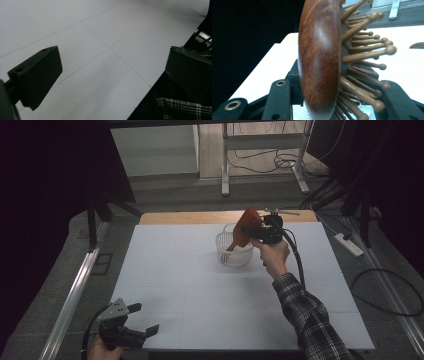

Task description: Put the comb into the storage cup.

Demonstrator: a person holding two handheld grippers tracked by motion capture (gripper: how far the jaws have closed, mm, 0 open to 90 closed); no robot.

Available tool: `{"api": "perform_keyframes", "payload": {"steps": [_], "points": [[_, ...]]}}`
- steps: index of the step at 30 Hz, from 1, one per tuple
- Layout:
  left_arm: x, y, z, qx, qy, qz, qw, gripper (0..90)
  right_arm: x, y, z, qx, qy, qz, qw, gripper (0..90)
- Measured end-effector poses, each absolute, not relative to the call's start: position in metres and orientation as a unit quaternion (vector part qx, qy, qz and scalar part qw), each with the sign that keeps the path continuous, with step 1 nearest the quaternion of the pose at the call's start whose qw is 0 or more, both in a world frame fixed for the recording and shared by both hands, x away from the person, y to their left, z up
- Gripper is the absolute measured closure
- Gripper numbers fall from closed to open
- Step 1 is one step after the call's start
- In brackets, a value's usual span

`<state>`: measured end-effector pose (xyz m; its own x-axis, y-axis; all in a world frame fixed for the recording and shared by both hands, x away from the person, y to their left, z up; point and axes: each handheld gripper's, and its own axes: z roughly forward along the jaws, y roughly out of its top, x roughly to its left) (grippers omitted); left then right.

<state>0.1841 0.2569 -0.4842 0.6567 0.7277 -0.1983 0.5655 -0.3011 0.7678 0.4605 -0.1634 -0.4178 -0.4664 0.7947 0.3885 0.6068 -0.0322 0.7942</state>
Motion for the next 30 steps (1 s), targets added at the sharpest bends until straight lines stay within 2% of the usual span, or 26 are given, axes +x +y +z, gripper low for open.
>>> {"api": "perform_keyframes", "payload": {"steps": [30], "points": [[0.185, 0.256, -0.485, 0.801, 0.406, 0.091, 0.429, 1.6, 0.458, -0.18, -0.433, 0.54, 0.675, 0.493, 0.099, 41.3]]}}
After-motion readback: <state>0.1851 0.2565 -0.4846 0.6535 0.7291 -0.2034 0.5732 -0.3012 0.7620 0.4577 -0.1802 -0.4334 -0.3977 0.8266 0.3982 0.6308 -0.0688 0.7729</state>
